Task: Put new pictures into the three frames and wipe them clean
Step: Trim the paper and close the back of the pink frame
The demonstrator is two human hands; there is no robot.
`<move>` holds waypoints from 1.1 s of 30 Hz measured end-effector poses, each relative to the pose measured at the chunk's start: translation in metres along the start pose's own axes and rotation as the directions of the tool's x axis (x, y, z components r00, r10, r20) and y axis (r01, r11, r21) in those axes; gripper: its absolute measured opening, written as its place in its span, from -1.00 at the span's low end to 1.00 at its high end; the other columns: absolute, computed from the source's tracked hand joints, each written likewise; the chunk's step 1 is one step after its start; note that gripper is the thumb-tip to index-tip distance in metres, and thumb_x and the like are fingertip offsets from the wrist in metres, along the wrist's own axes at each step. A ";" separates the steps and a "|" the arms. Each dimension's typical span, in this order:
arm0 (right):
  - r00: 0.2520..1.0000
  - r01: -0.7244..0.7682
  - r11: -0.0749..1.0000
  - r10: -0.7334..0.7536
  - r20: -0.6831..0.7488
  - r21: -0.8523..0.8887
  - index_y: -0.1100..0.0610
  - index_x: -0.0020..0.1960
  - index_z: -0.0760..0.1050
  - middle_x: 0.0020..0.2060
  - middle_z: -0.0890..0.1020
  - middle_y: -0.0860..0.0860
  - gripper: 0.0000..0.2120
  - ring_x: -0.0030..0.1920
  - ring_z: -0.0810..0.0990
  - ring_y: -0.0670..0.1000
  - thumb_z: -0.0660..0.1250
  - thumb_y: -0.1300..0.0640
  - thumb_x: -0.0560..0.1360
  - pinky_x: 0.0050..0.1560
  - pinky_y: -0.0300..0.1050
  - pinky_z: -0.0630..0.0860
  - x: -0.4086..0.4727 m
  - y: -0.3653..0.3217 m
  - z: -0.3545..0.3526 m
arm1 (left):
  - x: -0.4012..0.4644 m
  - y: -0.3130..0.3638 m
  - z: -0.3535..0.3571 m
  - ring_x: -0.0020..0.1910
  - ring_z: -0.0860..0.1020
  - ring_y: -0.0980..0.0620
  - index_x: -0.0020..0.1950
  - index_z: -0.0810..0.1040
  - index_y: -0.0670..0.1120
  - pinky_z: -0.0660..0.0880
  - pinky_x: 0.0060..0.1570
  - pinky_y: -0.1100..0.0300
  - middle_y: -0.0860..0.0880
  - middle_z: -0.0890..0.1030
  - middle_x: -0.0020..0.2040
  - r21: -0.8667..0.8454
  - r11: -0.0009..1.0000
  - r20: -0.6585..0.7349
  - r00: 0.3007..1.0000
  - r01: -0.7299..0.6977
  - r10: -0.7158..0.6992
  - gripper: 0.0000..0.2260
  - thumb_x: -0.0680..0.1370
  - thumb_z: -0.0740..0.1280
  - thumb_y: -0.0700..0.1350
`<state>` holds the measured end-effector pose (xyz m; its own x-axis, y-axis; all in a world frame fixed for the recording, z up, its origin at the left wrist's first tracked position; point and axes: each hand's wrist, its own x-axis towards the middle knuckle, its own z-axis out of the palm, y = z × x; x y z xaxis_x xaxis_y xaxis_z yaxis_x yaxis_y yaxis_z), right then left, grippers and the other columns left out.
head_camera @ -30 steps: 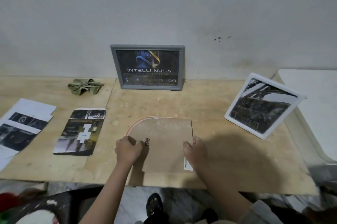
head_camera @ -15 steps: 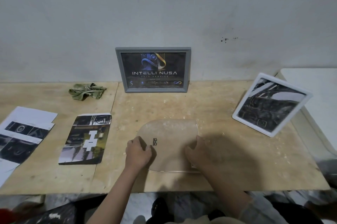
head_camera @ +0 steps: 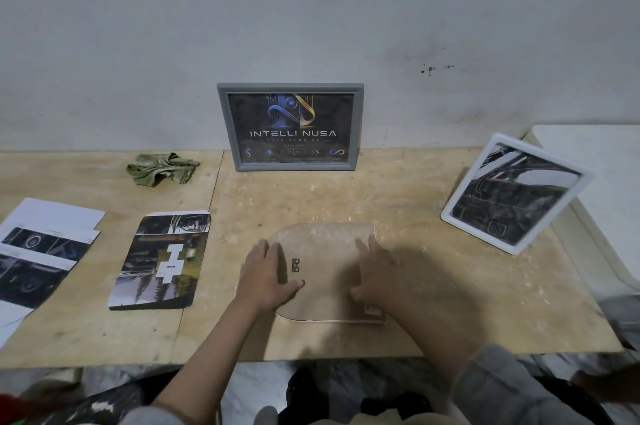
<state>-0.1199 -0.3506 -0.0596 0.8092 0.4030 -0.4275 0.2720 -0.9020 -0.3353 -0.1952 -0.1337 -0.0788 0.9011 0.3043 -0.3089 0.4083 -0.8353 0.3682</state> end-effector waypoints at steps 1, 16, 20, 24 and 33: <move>0.998 0.035 0.998 -0.033 0.046 -0.051 0.04 0.54 -0.15 0.53 -0.19 0.12 0.01 0.52 -0.16 0.16 0.46 0.05 0.34 0.45 0.17 0.01 0.005 0.000 -0.005 | 0.005 0.002 -0.005 0.55 -0.04 -0.10 0.56 0.05 -0.09 0.03 0.50 -0.07 -0.12 -0.04 0.58 0.017 0.999 0.065 0.997 -0.049 0.048 -0.02 0.33 0.44 0.28; 0.961 0.218 0.857 -0.106 0.254 -0.467 0.05 0.54 -0.23 0.51 -0.19 0.25 0.06 0.50 -0.13 0.29 0.49 0.18 0.35 0.48 0.15 -0.10 0.038 0.003 -0.012 | 0.043 0.003 -0.027 0.56 -0.17 -0.04 0.57 -0.15 -0.08 -0.10 0.49 0.02 -0.12 -0.21 0.57 0.231 0.919 0.467 0.865 -0.321 0.185 0.17 0.24 0.60 0.01; 0.951 0.246 0.838 -0.111 0.288 -0.488 0.12 0.54 -0.19 0.50 -0.16 0.30 0.07 0.50 -0.06 0.31 0.51 0.17 0.32 0.47 0.13 -0.07 0.041 0.003 -0.013 | 0.053 0.002 -0.031 0.56 -0.09 -0.03 0.58 -0.11 -0.08 0.02 0.48 0.18 -0.11 -0.14 0.58 0.234 0.904 0.502 0.841 -0.357 0.202 0.12 0.27 0.59 0.01; 0.948 0.251 0.823 -0.103 0.302 -0.509 0.16 0.54 -0.21 0.49 -0.14 0.31 0.02 0.49 -0.07 0.35 0.46 0.21 0.37 0.47 0.13 -0.09 0.044 0.001 -0.011 | 0.058 -0.002 -0.030 0.56 -0.09 -0.02 0.58 -0.11 -0.08 0.03 0.46 0.20 -0.09 -0.13 0.58 0.199 0.910 0.511 0.831 -0.363 0.220 0.10 0.28 0.58 0.00; 0.962 0.214 0.864 -0.106 0.250 -0.456 0.08 0.54 -0.26 0.49 -0.21 0.31 -0.01 0.48 -0.17 0.36 0.38 0.31 0.39 0.47 0.18 -0.09 0.044 -0.003 -0.012 | 0.038 -0.002 -0.020 0.53 -0.28 -0.09 0.54 -0.31 -0.11 -0.15 0.47 -0.11 -0.13 -0.34 0.54 0.255 0.899 0.455 0.865 -0.355 0.213 0.25 0.23 0.62 -0.05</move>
<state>-0.0784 -0.3323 -0.0675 0.6198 0.5225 -0.5856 0.6457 -0.7636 0.0021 -0.1592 -0.1109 -0.0736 0.7996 -0.1227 -0.5878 0.0099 -0.9761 0.2173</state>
